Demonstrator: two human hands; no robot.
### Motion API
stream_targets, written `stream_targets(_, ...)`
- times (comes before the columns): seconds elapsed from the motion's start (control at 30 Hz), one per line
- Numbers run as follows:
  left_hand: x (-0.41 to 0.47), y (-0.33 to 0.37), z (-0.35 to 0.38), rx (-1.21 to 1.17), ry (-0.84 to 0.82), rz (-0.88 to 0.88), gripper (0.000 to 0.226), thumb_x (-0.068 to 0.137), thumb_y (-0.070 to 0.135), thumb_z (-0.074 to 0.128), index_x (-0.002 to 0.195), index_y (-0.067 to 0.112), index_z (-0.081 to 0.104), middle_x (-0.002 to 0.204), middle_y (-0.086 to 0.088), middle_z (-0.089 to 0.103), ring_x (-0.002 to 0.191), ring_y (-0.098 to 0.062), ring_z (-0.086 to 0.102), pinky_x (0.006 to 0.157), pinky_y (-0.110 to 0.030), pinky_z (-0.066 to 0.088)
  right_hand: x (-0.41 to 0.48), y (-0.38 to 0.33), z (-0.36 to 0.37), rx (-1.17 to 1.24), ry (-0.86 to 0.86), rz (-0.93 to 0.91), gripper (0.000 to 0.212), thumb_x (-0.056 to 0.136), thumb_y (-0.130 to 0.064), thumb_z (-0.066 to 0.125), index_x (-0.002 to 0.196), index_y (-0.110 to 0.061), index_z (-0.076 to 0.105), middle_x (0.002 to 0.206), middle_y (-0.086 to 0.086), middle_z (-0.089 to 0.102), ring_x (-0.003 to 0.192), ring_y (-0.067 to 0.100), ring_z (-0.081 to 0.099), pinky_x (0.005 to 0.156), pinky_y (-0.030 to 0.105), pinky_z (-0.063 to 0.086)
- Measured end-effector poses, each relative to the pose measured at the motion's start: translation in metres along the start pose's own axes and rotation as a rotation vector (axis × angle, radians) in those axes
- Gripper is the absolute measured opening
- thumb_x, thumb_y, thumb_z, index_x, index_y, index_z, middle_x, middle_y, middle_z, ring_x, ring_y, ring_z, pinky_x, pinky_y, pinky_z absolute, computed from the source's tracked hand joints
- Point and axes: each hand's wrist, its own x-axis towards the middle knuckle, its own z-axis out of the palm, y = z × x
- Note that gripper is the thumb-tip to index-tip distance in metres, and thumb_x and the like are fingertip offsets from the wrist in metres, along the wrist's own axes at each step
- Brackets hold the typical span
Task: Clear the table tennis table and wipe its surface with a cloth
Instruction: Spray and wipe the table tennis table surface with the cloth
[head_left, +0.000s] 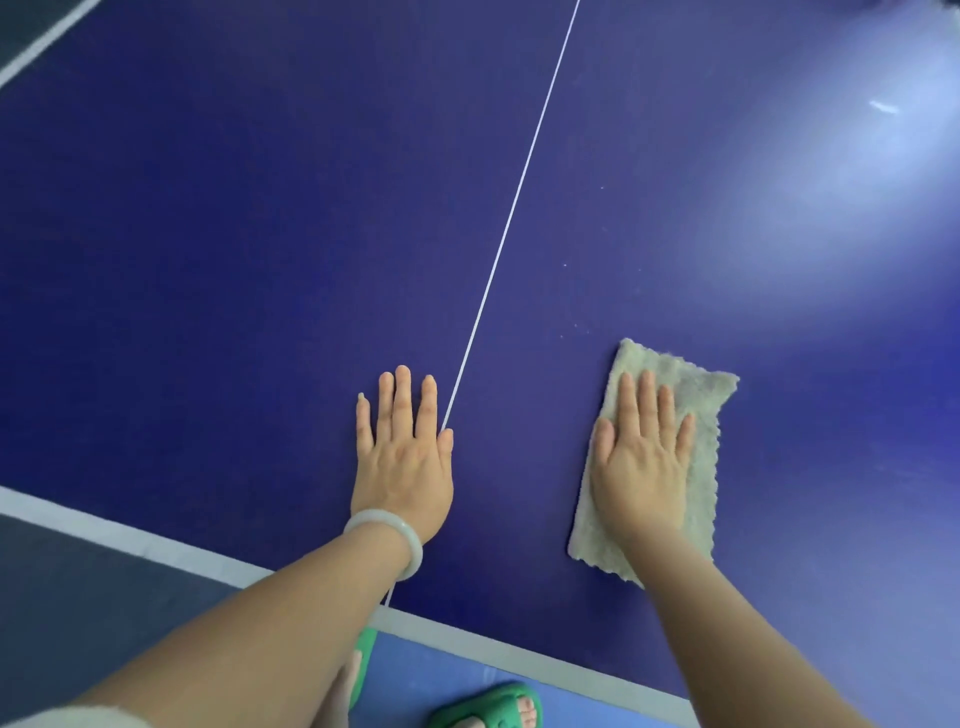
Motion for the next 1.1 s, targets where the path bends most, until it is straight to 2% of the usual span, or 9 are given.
stream_targets(0.1,0.000,0.001,0.003,0.004,0.003,-0.006,0.067,0.096,0.042,0.001,0.157,0.014,0.010,0.163,-0.015,0.011,0.152,-0.033,0.006,0.122,-0.053,0.011,-0.027,-0.016,0.004,-0.027,-0.003,-0.037,0.060,0.101,-0.042,0.008,0.158,-0.027,-0.003,0.165,-0.005,-0.006,0.151,0.015,-0.011,0.122,0.046,-0.007)
stream_targets(0.23,-0.001,0.000,0.007,-0.002,0.019,-0.008,0.060,0.102,0.037,0.006,0.156,0.012,0.011,0.163,-0.016,0.010,0.152,-0.031,0.005,0.121,-0.054,0.013,-0.019,-0.066,0.013,-0.049,-0.050,-0.422,0.056,0.104,-0.038,0.019,0.158,-0.029,0.006,0.166,-0.003,0.001,0.152,0.019,-0.008,0.122,0.050,-0.002)
stream_targets(0.37,-0.001,-0.001,0.009,0.005,0.038,-0.014,0.058,0.103,0.035,0.003,0.156,0.013,0.008,0.164,-0.015,0.007,0.152,-0.030,0.003,0.122,-0.052,0.012,0.036,-0.105,0.011,-0.038,-0.106,-0.589,0.054,0.105,-0.040,0.017,0.158,-0.031,0.009,0.166,-0.004,0.003,0.152,0.020,-0.007,0.122,0.049,-0.005)
stream_targets(0.47,0.000,0.000,0.007,0.004,0.038,-0.020,0.060,0.102,0.036,0.002,0.156,0.013,0.013,0.163,-0.014,0.011,0.152,-0.030,0.006,0.122,-0.052,0.013,0.073,-0.094,0.005,-0.043,-0.084,-0.523,0.055,0.104,-0.041,0.015,0.158,-0.032,0.006,0.166,-0.006,0.000,0.152,0.017,-0.007,0.122,0.046,-0.007)
stream_targets(0.6,0.000,0.000,0.005,0.000,0.021,-0.029,0.064,0.098,0.040,0.004,0.157,0.014,0.013,0.164,-0.013,0.012,0.152,-0.030,0.007,0.122,-0.052,0.013,0.084,-0.031,-0.008,0.013,-0.018,-0.060,0.058,0.103,-0.040,0.016,0.158,-0.028,0.001,0.166,-0.004,-0.003,0.152,0.017,-0.007,0.122,0.048,-0.006)
stream_targets(0.7,-0.001,0.000,0.005,0.003,0.014,-0.029,0.065,0.098,0.040,0.003,0.157,0.014,0.013,0.164,-0.014,0.011,0.152,-0.030,0.007,0.122,-0.052,0.013,0.051,-0.011,-0.007,0.029,-0.007,0.126,0.059,0.103,-0.039,0.016,0.158,-0.025,-0.001,0.166,0.000,-0.002,0.152,0.021,-0.006,0.122,0.050,-0.005)
stream_targets(0.8,0.000,0.000,0.007,0.011,0.026,-0.025,0.060,0.102,0.037,0.005,0.156,0.013,0.017,0.163,-0.014,0.014,0.152,-0.030,0.009,0.121,-0.053,0.015,0.010,-0.042,0.006,0.014,0.044,0.071,0.058,0.104,-0.038,0.016,0.158,-0.021,0.003,0.165,0.004,0.003,0.152,0.025,-0.002,0.122,0.052,-0.002)
stream_targets(1.0,-0.001,-0.001,0.006,0.010,0.029,-0.028,0.064,0.099,0.040,0.002,0.157,0.014,0.015,0.164,-0.013,0.011,0.152,-0.028,0.006,0.123,-0.051,0.011,0.005,-0.066,0.012,-0.034,-0.039,-0.442,0.060,0.102,-0.041,0.015,0.158,-0.025,0.006,0.166,-0.002,0.000,0.152,0.018,-0.007,0.123,0.046,-0.006)
stream_targets(1.1,-0.001,0.000,0.005,0.003,0.032,-0.039,0.064,0.098,0.040,0.008,0.157,0.015,0.015,0.164,-0.013,0.011,0.152,-0.028,0.005,0.123,-0.050,0.008,0.027,-0.015,0.000,-0.019,0.012,-0.296,0.058,0.103,-0.040,0.016,0.158,-0.028,0.006,0.166,-0.006,0.002,0.152,0.016,-0.005,0.123,0.044,-0.006)
